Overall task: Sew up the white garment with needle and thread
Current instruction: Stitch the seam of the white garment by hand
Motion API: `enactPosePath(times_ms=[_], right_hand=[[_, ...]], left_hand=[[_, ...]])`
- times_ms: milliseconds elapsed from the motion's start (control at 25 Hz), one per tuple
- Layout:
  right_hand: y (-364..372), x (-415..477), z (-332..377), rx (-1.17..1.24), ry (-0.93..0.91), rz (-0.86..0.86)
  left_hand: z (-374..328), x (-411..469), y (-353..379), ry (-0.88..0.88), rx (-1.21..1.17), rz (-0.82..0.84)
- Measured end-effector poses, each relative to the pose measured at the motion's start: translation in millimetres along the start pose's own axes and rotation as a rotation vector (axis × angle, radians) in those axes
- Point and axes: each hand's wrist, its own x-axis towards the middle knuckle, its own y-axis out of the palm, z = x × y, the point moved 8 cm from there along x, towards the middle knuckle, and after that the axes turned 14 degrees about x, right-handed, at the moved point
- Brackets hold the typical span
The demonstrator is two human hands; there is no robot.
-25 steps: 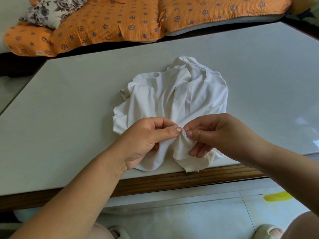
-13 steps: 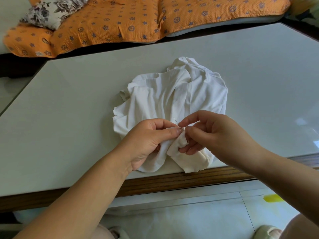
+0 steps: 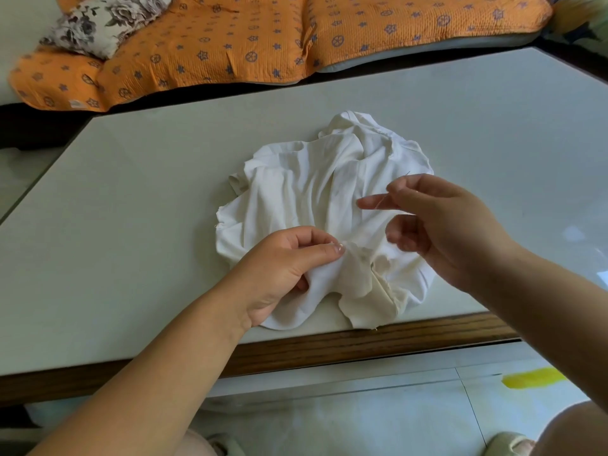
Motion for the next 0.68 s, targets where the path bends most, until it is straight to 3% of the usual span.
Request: enactPosePath(times_ms=[80,200,360,560,680], right_hand=[[-2.6,3.9,-4.0,0.268,0.099,-0.021],[-6.7,10.2,-2.7,0.372,0.078,-0.047],[-24.7,20.3,3.1,0.111,-0.079,-0.164],[-35.7,20.1,24.9,-0.431,-0.308,-0.287],[-30.7,17.0,28.3,-0.447,-0.320,-0.263]], left_hand=[[-2.4,-0.2,-0.6,0.020,-0.011,0.001],[-4.2,-0.9,-1.6,0.038,-0.037,0.004],[-3.8,-1.0,-3.1,0.048,-0.048,0.012],[-4.3,-2.6,-5.9,0.059,-0.032,0.013],[-4.1,-2.8,-6.9,0.062,-0.018,0.017]])
